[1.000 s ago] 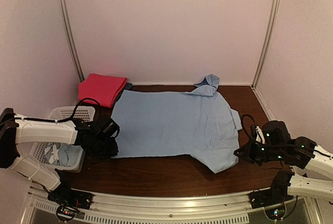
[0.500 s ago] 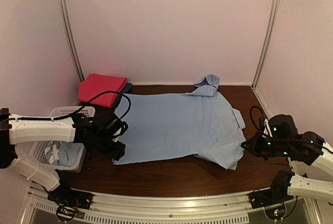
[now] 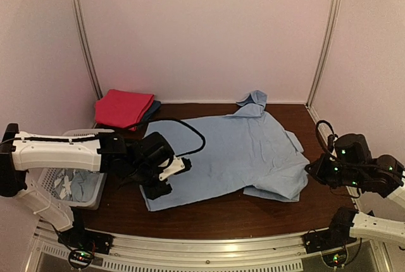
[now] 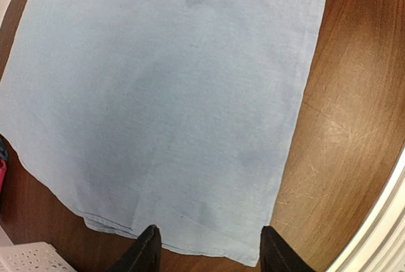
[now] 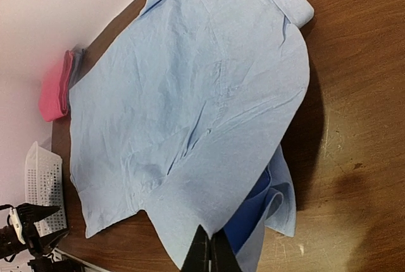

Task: Fold and stack the mixed laundry pile
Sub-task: Pick up the flattened shirt from the center of the board.

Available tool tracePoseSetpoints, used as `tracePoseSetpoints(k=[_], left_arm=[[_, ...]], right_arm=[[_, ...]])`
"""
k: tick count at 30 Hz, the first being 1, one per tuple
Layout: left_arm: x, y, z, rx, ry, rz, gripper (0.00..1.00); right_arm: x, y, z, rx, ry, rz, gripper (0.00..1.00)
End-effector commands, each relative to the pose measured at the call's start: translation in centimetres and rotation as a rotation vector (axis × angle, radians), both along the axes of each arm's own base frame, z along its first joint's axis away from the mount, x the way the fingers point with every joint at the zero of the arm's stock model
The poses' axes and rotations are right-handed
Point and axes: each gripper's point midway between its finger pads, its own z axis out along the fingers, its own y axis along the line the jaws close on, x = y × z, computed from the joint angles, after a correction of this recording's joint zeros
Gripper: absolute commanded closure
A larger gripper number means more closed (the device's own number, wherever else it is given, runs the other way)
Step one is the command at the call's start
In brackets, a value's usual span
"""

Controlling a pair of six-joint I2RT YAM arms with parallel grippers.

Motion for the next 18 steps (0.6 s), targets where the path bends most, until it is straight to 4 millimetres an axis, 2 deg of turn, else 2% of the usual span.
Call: tracePoseSetpoints(k=[1,4,8,12,18], left_arm=[[-1.5,0.7,-2.4,0.187,0.035,-0.226,0.47],[-3.8,-0.5,-2.7,0.159,0.036,-0.329,0.47],[-5.9,-1.5,-2.8,0.138,0.053,-0.414,0.46],[-6.6,-1.7,-3.5,0.166,0.075,-0.442,0.46],[-7.3,-0.8,-6.9,0.386,0.086,-0.463,0.51]], right_arm=[[0.1,-1.6,0.5,-0.04,-0.025,-0.065,1.0],[-0.1,-2.4,0.3,-0.049,-0.019,-0.099,1.0],[-0.2,-3.2,0.7,-0.047,-0.039,-0.13,1.0],[-0.1,-3.0,0.5,-0.053,-0.033,-0.121,1.0],[0.2,-3.0,0.7,-0.062,-0.042,-0.127,1.0]])
